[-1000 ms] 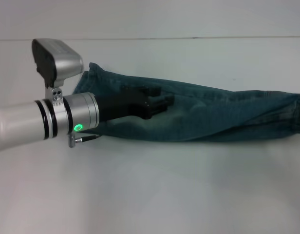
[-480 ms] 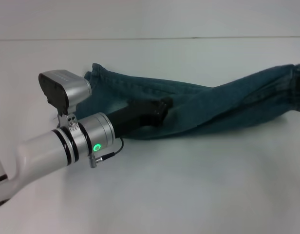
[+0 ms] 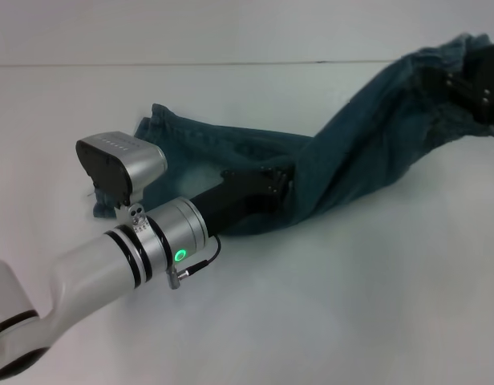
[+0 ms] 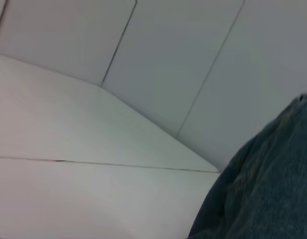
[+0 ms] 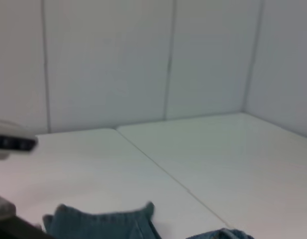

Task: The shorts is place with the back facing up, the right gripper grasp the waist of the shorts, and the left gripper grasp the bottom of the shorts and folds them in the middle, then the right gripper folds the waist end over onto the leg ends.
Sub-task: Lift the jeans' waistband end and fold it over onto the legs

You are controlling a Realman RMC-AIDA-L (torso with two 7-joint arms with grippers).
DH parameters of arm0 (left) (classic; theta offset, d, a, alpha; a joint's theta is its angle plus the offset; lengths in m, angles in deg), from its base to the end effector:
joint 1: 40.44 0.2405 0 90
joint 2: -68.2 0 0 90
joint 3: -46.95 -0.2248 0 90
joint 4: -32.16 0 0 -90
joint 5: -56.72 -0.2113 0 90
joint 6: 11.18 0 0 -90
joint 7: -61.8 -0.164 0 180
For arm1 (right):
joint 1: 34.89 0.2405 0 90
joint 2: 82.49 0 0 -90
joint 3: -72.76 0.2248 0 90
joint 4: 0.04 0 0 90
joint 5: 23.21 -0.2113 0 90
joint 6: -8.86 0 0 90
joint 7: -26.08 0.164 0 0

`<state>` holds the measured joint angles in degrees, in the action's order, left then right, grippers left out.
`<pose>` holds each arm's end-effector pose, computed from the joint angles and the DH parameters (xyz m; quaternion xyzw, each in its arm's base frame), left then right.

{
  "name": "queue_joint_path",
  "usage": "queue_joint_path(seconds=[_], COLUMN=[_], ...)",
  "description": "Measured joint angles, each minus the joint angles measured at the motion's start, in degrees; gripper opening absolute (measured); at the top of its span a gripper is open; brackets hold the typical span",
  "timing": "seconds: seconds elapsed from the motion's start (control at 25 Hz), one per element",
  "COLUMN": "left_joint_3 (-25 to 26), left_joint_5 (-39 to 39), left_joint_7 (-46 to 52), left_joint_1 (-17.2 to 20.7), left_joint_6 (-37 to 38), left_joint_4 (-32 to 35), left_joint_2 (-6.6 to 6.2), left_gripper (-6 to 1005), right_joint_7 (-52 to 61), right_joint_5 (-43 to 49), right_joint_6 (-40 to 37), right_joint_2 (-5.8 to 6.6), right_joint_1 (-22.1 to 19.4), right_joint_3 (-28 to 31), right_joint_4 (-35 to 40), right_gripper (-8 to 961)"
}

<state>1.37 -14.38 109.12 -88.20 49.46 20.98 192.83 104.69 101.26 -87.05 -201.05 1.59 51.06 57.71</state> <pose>-0.1836 0.3311 -0.1409 -0.8466 -0.3541 -0.3305 0.2205 0.2096 0.3633 0.0964 -0.9393 0.0987 0.2006 0.2605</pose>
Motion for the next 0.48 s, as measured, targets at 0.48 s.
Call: queue_joint_path(seconds=[0.48], left_joint_3=[15.5], left_joint_5=[-9.9], left_joint_7=[-10.1], left_joint_1=[-0.1], left_joint_6=[-3.0], left_joint_4=[-6.8], left_joint_2=[0.00], left_gripper=[-2], right_joint_7=[1.8], right_joint_5=[-0.1], right_joint_6=[5.3], right_joint_2=[0.39], right_joint_1=[11.6], right_joint_3=[-6.1], right_joint_4=[-3.7], right_gripper=[56])
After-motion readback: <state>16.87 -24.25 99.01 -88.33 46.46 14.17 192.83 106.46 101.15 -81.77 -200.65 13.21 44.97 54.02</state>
